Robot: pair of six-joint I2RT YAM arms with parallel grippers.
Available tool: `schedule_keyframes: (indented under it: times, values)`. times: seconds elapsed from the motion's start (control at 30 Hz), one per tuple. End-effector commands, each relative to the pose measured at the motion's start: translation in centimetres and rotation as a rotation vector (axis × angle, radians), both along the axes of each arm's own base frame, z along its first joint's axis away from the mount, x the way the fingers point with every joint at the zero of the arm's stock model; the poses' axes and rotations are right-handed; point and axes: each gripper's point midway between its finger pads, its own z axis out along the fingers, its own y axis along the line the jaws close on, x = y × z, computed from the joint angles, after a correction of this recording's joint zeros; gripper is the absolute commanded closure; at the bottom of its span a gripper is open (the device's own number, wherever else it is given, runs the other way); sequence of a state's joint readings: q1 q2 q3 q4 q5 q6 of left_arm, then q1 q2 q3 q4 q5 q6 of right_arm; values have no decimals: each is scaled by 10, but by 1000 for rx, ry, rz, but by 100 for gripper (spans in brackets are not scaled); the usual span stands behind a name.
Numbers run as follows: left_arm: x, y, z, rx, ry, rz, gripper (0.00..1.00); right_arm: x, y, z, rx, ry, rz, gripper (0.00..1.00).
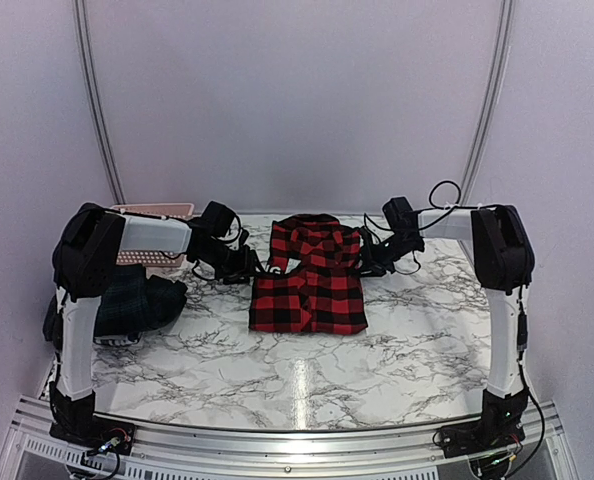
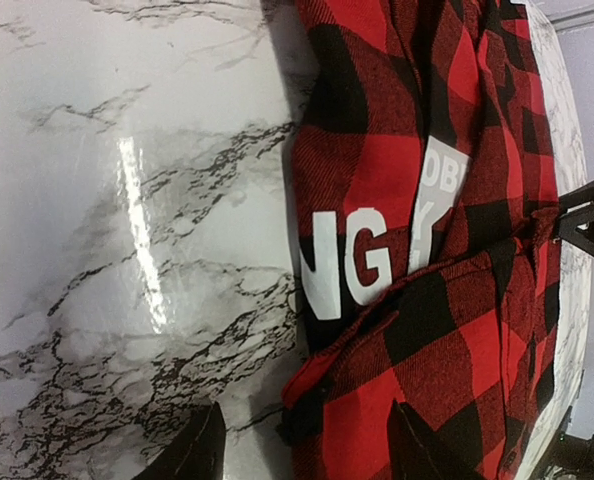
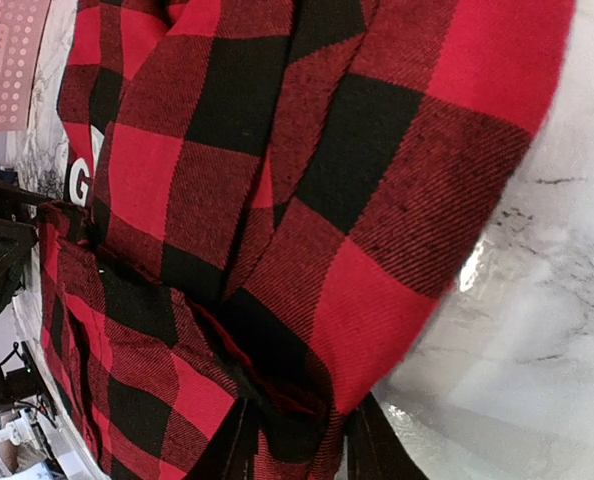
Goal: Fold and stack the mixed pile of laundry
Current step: Smooth out the 2/3-rectangle-folded T-shirt at the center of the board.
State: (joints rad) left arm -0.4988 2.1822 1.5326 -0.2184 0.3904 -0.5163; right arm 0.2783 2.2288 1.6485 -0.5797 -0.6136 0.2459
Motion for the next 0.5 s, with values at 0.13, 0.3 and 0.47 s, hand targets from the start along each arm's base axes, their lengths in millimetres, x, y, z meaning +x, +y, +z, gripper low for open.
schedule_keyframes:
  times: [0.13, 0.3, 0.47]
  values:
    - [7, -17, 12, -39, -10, -43, 65, 6, 6, 9, -1, -24, 24, 91]
    - [11, -23, 28, -58, -46, -62, 86, 4, 4, 18, 2, -32, 24, 100]
    - [12, -25, 32, -57, -57, -63, 88, 4, -7, 17, -37, -29, 0, 77]
